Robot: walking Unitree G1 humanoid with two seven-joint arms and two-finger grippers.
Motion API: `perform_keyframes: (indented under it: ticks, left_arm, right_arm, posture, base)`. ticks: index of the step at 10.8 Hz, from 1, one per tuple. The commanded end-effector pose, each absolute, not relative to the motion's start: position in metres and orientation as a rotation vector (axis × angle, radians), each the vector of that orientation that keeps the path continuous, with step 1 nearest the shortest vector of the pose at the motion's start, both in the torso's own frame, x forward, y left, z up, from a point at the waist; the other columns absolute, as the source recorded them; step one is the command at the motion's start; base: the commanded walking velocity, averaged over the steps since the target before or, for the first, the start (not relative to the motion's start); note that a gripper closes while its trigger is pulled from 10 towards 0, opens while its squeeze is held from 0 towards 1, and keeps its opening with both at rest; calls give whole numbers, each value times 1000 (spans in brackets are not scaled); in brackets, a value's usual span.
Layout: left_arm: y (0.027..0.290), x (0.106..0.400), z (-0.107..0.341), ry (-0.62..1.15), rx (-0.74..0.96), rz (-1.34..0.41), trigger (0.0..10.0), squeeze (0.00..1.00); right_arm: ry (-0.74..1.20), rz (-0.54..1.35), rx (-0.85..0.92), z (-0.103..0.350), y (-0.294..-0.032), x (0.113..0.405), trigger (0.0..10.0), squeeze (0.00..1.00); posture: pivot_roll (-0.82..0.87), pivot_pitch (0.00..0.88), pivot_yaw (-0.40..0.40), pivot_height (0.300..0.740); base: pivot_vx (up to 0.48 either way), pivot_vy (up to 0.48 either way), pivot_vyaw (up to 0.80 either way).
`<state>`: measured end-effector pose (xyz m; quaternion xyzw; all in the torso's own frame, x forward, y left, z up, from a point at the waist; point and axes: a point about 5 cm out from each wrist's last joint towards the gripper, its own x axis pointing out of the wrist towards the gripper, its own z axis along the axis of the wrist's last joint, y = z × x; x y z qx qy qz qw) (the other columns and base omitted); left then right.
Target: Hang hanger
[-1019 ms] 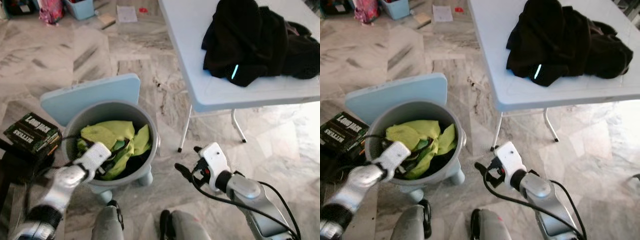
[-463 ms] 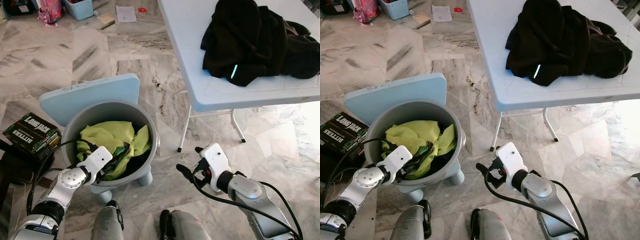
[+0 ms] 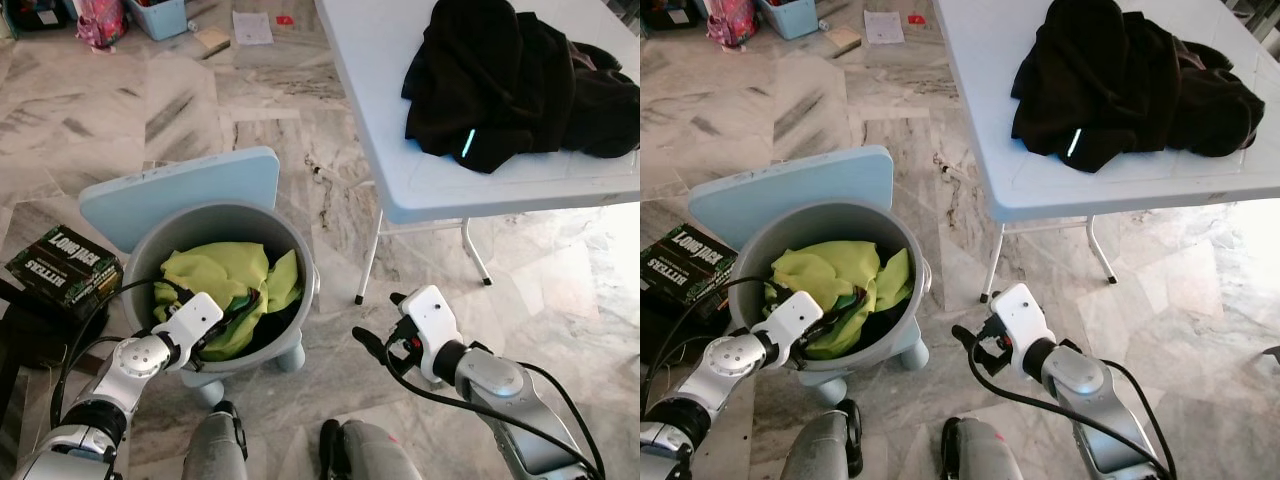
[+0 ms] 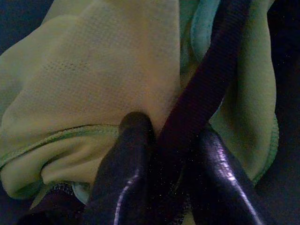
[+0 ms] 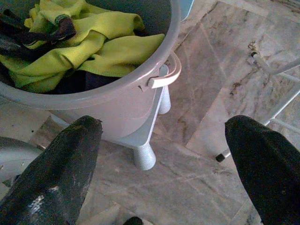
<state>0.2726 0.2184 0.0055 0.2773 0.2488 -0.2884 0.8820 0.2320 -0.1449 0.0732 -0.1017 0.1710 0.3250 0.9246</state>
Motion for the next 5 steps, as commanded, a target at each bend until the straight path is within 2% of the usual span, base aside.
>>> perform_keyframes:
  ticks: [1,5]
  left_arm:
    - [218,270,2,535,581,-620,0,0]
    - [222,269,3,535,583,-620,0,0]
  right_arm:
    - [354,652,-213,73,-148,232,10000,0]
    - [352,652,-209,73,-147,232,10000,0]
  posture:
    - [-121,212,-97,740]
    - [-114,210,-97,740]
  base:
    - [0,0,0]
    - [0,0,0]
